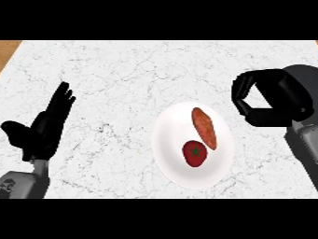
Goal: Pick the sweet potato from the plate and place it in the pan
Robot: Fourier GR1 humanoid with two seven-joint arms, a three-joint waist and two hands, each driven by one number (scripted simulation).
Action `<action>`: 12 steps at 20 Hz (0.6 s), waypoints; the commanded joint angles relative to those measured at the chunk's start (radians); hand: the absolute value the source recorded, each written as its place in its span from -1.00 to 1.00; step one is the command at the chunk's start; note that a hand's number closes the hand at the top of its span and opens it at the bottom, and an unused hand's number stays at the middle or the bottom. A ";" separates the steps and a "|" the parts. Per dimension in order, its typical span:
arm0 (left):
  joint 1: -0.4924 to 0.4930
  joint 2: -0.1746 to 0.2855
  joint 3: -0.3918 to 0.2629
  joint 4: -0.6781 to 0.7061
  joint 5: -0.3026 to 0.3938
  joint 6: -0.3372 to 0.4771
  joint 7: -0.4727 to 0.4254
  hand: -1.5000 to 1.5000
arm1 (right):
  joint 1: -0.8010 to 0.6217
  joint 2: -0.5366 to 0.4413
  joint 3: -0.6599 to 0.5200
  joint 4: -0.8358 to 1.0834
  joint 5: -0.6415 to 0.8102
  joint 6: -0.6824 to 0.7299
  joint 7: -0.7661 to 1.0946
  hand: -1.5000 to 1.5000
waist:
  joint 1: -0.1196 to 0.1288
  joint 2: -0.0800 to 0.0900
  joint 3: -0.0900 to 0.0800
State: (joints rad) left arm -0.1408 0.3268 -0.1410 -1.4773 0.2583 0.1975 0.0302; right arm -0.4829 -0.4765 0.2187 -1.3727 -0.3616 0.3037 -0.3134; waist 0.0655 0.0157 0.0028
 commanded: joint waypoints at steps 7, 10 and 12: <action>-0.034 -0.020 0.015 -0.055 0.027 0.020 0.091 0.00 | -0.121 -0.211 0.003 0.385 0.343 0.216 -0.502 -1.00 | -0.018 -0.001 0.000; -0.040 0.015 0.020 -0.085 0.028 -0.002 0.126 0.00 | -0.181 -0.199 0.074 0.398 0.459 0.157 -0.572 -1.00 | -0.012 -0.003 0.000; -0.072 0.014 0.032 -0.079 0.023 0.021 0.164 0.00 | -0.306 -0.181 0.065 0.467 0.448 0.182 -0.542 -1.00 | -0.010 -0.003 -0.001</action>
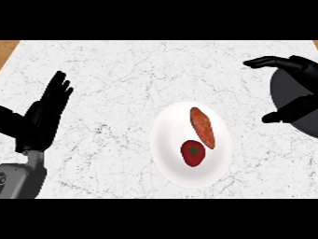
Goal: Pick the sweet potato from the plate and place it in the pan
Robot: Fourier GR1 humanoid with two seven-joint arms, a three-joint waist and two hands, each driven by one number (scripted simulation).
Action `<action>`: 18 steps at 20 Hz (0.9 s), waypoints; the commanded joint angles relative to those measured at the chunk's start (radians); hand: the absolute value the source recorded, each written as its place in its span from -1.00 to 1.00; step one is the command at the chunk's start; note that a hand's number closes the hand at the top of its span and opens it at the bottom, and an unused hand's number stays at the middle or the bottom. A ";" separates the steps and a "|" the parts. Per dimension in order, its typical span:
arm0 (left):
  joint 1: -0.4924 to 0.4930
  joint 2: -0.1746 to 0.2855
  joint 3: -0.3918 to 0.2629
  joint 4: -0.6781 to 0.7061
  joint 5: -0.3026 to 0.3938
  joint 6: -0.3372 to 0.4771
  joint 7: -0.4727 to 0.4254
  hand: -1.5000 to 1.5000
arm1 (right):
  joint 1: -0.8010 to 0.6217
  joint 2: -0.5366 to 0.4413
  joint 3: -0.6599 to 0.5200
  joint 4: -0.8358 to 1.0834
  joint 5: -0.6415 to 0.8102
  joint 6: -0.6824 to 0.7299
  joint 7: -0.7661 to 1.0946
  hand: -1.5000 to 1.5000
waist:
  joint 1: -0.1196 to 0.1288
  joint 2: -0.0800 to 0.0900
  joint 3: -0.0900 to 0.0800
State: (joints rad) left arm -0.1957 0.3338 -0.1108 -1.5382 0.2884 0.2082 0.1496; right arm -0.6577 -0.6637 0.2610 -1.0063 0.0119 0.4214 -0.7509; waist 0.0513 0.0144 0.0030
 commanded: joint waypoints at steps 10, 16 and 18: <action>0.000 -0.010 0.019 -0.037 -0.017 0.023 0.057 0.00 | -0.275 0.096 0.247 0.046 0.377 -0.054 0.046 -1.00 | -0.024 -0.012 -0.003; 0.019 -0.032 0.004 -0.019 -0.040 0.020 0.029 0.00 | -0.315 0.074 0.395 0.082 0.543 0.037 0.046 -1.00 | -0.028 -0.011 -0.004; 0.008 -0.006 0.032 -0.052 -0.016 0.010 0.071 0.00 | -0.313 0.118 0.454 0.059 0.591 0.054 0.105 -1.00 | -0.028 -0.016 -0.004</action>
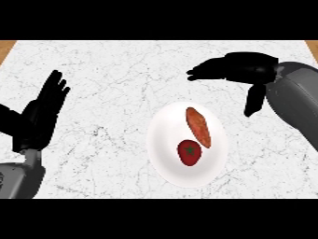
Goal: Pick the sweet potato from the plate and place it in the pan
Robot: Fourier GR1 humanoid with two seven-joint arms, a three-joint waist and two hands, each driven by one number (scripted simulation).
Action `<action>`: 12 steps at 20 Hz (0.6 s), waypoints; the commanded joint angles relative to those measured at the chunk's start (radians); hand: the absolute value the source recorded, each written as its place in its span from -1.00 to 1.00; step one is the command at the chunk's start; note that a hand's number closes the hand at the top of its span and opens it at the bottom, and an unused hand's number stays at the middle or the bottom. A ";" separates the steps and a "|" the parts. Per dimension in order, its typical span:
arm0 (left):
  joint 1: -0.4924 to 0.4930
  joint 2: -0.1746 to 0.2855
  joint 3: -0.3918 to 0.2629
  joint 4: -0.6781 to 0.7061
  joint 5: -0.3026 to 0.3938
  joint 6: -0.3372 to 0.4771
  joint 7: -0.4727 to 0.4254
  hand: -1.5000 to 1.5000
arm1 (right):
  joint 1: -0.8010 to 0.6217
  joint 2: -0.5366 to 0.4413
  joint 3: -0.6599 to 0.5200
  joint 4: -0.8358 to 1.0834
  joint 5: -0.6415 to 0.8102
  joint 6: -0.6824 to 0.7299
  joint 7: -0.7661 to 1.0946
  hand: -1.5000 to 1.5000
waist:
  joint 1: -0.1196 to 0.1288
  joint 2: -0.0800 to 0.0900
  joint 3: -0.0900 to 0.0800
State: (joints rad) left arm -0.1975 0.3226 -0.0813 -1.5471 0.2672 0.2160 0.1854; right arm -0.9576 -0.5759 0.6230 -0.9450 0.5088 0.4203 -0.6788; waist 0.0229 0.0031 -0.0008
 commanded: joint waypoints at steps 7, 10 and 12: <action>0.015 -0.076 -0.026 0.036 -0.077 0.034 -0.053 0.00 | 0.062 0.004 0.091 -0.105 0.210 0.008 0.000 -1.00 | -0.025 -0.003 0.001; 0.057 -0.021 0.033 0.018 -0.010 -0.043 -0.038 0.00 | 0.074 0.014 0.110 -0.235 0.277 0.008 0.125 -1.00 | -0.029 -0.007 0.000; 0.116 0.001 0.042 -0.082 -0.019 -0.040 -0.023 0.00 | 0.137 -0.033 0.078 -0.264 0.309 -0.041 0.108 -1.00 | -0.022 -0.007 0.001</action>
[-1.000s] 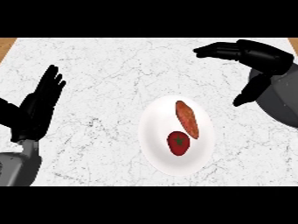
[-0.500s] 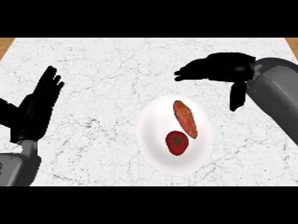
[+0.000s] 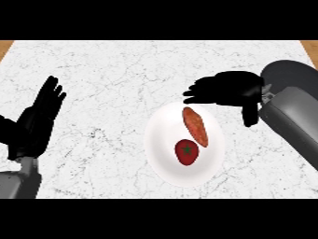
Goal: Pick the sweet potato from the plate and place it in the pan
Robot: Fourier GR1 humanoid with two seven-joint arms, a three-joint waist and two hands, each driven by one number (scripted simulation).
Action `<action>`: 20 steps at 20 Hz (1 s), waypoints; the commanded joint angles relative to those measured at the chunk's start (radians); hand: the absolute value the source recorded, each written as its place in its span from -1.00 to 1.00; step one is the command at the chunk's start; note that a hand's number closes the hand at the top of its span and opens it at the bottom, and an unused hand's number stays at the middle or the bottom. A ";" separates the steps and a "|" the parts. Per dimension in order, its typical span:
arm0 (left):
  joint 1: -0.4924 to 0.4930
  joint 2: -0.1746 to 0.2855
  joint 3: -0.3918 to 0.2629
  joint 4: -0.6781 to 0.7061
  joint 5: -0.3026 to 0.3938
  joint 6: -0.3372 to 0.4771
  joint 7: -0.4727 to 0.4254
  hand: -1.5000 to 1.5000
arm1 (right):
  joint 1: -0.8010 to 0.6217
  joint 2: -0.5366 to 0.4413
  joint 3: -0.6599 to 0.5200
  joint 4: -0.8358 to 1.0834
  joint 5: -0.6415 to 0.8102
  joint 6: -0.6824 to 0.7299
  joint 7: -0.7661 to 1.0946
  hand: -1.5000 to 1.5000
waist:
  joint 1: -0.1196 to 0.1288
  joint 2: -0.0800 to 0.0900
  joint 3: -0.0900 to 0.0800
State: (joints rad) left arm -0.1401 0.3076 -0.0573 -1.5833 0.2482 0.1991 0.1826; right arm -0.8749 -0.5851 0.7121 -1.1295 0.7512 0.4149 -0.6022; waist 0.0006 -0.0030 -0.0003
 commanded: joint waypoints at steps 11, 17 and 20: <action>0.006 -0.024 0.037 -0.038 -0.033 -0.026 0.038 0.00 | 0.226 0.072 -0.082 -0.365 0.167 0.116 0.181 -1.00 | -0.006 -0.002 0.000; -0.046 -0.049 0.050 0.022 -0.060 -0.041 0.029 0.00 | 0.154 0.163 -0.144 -0.253 0.279 0.176 0.201 -1.00 | 0.000 0.002 0.000; -0.060 -0.028 0.103 0.037 -0.022 -0.081 0.037 0.00 | 0.163 0.205 -0.149 -0.144 0.347 0.097 0.159 -1.00 | 0.005 0.004 0.000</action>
State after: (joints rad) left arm -0.1691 0.2801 0.0158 -1.5691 0.2158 0.1377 0.2126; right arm -0.6937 -0.4312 0.5940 -1.3414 1.0444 0.5130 -0.4340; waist 0.0031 -0.0002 -0.0001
